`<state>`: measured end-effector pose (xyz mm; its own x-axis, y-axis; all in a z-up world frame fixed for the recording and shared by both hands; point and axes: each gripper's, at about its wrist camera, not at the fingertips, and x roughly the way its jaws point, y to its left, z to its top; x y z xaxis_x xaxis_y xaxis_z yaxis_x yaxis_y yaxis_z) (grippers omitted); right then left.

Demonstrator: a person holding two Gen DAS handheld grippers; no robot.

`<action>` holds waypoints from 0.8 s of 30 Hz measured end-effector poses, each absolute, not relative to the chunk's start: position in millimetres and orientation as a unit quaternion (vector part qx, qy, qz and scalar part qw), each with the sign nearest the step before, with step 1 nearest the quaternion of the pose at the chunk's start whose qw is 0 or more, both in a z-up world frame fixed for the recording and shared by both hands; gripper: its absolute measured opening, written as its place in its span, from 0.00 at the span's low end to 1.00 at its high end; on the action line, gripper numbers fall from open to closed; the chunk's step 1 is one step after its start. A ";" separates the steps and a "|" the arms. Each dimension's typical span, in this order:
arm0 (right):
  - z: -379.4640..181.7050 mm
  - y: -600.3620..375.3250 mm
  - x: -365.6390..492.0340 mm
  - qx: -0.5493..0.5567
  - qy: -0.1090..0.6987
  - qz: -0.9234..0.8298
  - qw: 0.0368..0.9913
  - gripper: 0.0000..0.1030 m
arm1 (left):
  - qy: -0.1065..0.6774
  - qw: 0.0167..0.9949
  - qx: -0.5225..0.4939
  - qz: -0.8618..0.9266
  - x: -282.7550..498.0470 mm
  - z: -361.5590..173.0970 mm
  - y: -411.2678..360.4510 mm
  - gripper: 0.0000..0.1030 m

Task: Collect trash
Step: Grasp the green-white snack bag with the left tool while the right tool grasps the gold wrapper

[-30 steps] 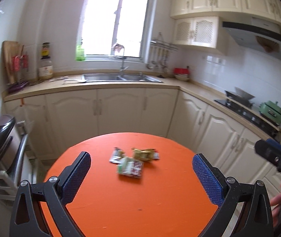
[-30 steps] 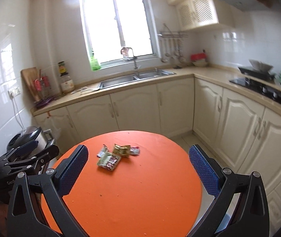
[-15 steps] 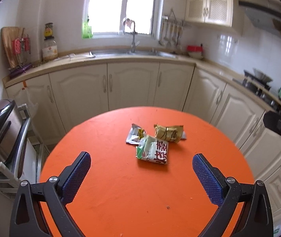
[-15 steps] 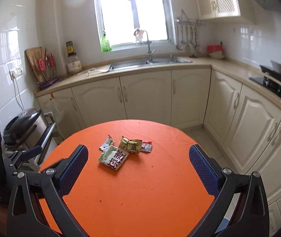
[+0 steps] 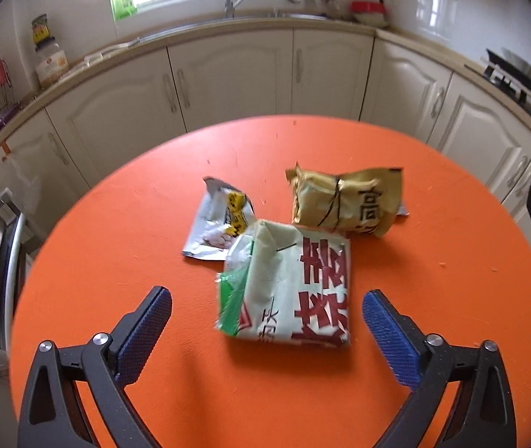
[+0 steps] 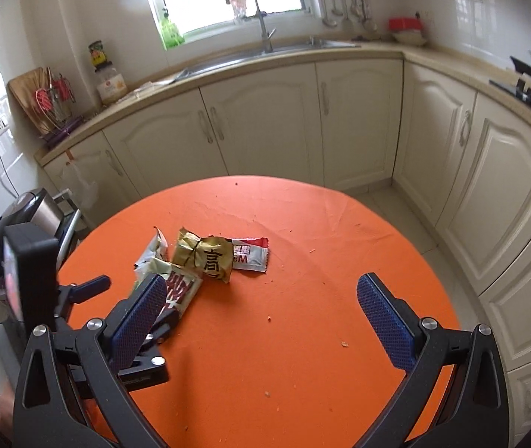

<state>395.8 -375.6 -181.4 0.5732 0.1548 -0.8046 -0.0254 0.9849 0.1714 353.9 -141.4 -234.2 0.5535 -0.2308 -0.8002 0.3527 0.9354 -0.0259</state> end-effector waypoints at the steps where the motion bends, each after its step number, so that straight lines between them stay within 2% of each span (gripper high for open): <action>1: -184.2 -374.5 399.5 0.069 0.463 0.053 0.882 1.00 | 0.447 0.876 0.064 -0.168 362.4 -238.6 -142.7 0.89; 2: -185.6 -373.8 402.1 0.070 0.464 0.056 0.881 1.00 | 0.451 0.874 0.053 -0.172 369.2 -241.2 -142.7 0.85; 3: -188.3 -372.6 405.3 0.070 0.466 0.058 0.880 1.00 | 0.446 0.877 0.045 -0.172 376.9 -241.7 -142.7 0.75; 5: -194.8 -368.1 411.6 0.067 0.474 0.063 0.876 1.00 | 0.443 0.878 0.043 -0.176 385.5 -241.5 -143.4 0.67; 18: -245.1 -314.8 453.4 0.053 0.517 0.099 0.848 1.00 | 0.440 0.882 -0.013 -0.170 402.8 -242.3 -105.0 0.66; 20: -251.6 -304.9 459.2 0.047 0.518 0.100 0.848 0.95 | 0.442 0.884 -0.017 -0.151 400.9 -238.5 -101.7 0.66; 21: -257.2 -299.0 463.1 0.038 0.523 0.094 0.846 0.86 | 0.440 0.885 -0.020 -0.149 405.0 -236.7 -100.8 0.66; 23: -260.8 -292.5 466.4 0.021 0.522 0.082 0.848 0.79 | 0.439 0.887 -0.024 -0.140 400.0 -234.4 -99.5 0.66; 24: -260.5 -288.7 465.6 0.008 0.518 0.077 0.852 0.68 | 0.437 0.888 -0.025 -0.138 400.8 -233.0 -98.5 0.66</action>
<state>465.6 -288.7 -260.5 0.4517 0.1404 -0.8810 -0.1232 0.9879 0.0943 400.8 -98.5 -233.0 0.5796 -0.2683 -0.7695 0.2238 0.9603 -0.1663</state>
